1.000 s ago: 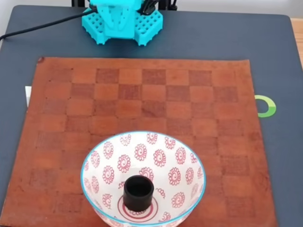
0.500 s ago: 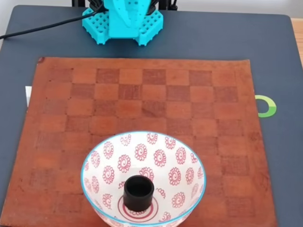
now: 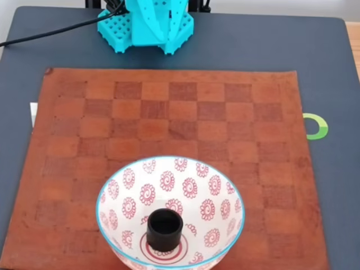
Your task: Grasp a black cylinder and put it in a bowl.
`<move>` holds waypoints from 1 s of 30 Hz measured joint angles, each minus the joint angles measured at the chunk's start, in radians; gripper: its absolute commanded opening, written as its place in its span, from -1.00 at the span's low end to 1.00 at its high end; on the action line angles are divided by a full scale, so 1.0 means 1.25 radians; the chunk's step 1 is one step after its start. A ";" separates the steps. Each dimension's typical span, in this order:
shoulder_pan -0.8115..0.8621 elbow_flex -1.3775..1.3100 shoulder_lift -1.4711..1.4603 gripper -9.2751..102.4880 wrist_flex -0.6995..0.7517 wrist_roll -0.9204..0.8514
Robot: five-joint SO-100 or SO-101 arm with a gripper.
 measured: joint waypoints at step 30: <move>-0.009 0.168 0.033 -0.83 -0.087 -0.069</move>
